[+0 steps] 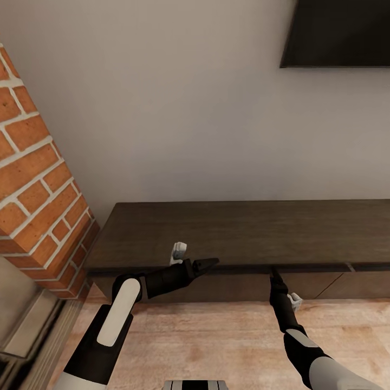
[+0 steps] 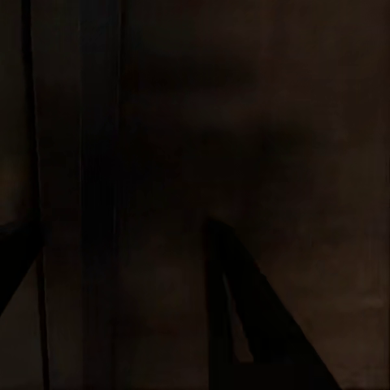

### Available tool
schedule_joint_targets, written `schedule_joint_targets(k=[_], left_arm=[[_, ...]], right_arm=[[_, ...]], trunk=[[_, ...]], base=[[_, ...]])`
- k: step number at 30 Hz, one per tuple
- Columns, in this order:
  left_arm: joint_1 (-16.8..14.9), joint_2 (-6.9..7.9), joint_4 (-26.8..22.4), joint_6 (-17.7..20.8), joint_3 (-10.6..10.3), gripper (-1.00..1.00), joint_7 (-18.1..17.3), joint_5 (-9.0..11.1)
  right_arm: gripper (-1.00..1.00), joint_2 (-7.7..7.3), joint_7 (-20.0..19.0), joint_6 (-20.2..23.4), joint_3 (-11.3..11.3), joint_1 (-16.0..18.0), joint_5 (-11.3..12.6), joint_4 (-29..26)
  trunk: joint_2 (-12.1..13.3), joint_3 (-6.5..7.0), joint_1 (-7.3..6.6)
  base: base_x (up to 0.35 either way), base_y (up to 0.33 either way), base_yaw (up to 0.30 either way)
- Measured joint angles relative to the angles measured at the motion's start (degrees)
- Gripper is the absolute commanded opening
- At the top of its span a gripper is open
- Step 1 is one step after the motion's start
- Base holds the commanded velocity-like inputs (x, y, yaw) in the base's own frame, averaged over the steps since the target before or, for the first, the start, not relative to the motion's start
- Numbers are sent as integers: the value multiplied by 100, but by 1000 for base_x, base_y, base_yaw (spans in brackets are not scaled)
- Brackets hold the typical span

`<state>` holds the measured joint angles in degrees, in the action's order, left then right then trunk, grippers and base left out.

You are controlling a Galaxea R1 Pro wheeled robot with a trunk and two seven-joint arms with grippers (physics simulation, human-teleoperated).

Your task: Place each of the two pumpkins and all three candles from the living room inside a cabinet in the living room (use any cabinet), then make sure every cabinet is closed, and position the cauldron so it is next to a table in the living room.

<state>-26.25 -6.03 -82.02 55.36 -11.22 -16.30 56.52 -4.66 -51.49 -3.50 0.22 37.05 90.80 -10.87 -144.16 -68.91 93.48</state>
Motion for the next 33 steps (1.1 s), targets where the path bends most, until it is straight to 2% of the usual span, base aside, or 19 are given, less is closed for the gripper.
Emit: schedule_joint_targets(k=[10, 18, 33], left_arm=[[0, 0, 0, 0, 0, 100, 0, -6], [-2, 0, 0, 0, 0, 100, 8, -8], [-1, 0, 1, -6, -1, 100, 10, -9]], right_arm=[[-100, 6, -83, 6, -9, 11, 5, 1], [-100, 8, -498, 57, -21, 48, 14, 11], [-100, 8, -515, 64, -24, 51, 16, 20]], trunk=[[0, 0, 0], [0, 0, 1], [1, 0, 1]], base=[[0, 0, 0], [0, 0, 0], [0, 0, 0]])
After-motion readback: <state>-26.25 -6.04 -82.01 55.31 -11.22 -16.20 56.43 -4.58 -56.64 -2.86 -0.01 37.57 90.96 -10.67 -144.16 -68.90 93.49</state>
